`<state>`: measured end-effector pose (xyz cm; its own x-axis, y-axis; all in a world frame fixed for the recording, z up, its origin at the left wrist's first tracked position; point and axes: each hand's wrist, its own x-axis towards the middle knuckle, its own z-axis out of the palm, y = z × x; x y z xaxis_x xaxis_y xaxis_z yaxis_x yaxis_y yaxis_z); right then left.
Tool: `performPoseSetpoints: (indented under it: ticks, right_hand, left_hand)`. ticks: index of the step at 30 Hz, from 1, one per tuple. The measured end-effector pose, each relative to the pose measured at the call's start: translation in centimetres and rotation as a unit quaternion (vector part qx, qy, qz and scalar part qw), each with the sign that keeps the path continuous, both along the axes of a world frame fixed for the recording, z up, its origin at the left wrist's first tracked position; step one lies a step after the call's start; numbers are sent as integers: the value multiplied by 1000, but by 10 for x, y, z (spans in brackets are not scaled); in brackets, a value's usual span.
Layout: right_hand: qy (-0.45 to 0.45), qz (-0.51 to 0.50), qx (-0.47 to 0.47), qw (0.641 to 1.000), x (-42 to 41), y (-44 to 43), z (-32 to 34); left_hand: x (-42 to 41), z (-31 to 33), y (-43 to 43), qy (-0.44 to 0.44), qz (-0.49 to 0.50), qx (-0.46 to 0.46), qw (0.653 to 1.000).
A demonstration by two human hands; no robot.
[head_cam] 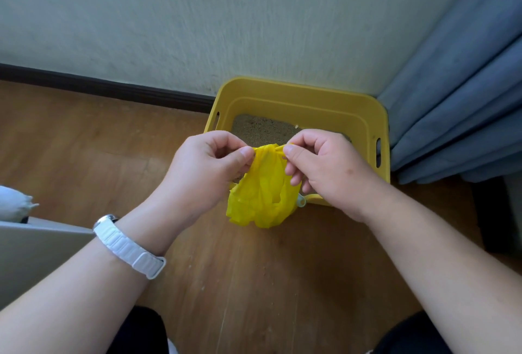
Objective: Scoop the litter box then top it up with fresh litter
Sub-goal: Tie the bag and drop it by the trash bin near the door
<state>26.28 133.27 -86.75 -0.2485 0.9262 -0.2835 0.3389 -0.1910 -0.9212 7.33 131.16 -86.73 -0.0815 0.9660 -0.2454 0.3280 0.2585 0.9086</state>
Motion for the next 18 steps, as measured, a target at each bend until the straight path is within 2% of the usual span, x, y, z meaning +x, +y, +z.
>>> performPoseSetpoints:
  ticks: [7,12,18]
  right_hand:
    - [-16,-109,-12,994,31,9,-8]
    - [-51,-199,-20,978,59,17,-20]
    - [-81,-308,4,948,65,29,-27]
  left_hand:
    - [-36,5,2,186,-29,-1,982]
    - [-68,6,-1,207,-4,-35,978]
    - [-78,6,2,214,32,-25,976]
